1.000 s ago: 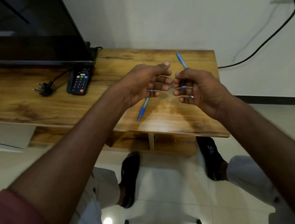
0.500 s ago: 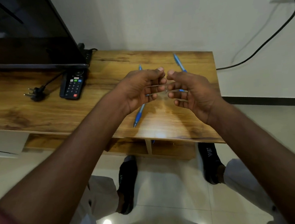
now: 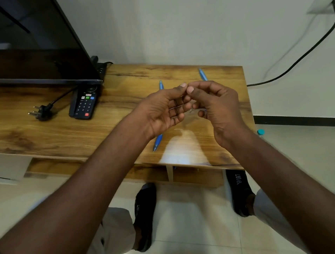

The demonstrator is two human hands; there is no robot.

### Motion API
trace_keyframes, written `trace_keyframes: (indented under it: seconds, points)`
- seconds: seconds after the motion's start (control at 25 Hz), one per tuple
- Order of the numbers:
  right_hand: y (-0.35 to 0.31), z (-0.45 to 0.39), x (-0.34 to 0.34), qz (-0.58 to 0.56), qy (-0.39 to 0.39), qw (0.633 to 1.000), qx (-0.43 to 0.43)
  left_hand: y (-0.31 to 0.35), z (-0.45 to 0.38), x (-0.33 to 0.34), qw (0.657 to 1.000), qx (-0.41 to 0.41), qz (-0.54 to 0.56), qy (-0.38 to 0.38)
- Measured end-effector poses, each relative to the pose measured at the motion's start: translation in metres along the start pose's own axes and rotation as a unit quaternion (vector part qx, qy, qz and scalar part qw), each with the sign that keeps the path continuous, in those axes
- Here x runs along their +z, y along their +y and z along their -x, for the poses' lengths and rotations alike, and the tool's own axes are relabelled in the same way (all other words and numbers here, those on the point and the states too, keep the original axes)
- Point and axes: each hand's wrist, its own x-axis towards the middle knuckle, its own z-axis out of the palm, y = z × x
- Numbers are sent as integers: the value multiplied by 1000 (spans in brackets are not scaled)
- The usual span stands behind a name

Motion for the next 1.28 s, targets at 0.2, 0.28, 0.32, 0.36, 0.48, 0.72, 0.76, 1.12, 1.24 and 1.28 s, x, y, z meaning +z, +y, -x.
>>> trace_keyframes:
  seconds: [0.2, 0.28, 0.32, 0.36, 0.48, 0.72, 0.76, 1.12, 1.24, 1.28]
  points:
    - [-4, -6, -7, -28, 16, 998, 50, 1, 1, 1, 1000, -2, -7, 4]
    - [-6, -7, -8, -29, 2, 998, 61, 2, 1, 0, 1000, -4, -3, -1]
    - [-6, -6, -8, -29, -9, 997, 64, 1, 1, 0, 1000, -6, 0, -4]
    - [-6, -5, -7, -26, -20, 997, 65, 1, 1, 1, 1000, -9, 4, -7]
    - [-5, -4, -4, -21, -23, 998, 63, 2, 2, 0, 1000, -6, 0, -15]
    - [-6, -9, -10, -89, 26, 988, 123, -8, -2, -16, 712, 207, -634, 219]
    - [-5, -9, -10, -84, 29, 988, 129, -10, -2, -18, 678, 219, -662, 232]
    - [-4, -5, -4, -63, 28, 986, 151, -37, -11, -16, 627, 152, -721, 254]
    - [-5, -5, -6, -66, 30, 986, 153, -35, -12, -17, 651, 156, -701, 247]
    - [-6, -6, -7, -69, 31, 985, 152, -33, -12, -17, 665, 153, -689, 244]
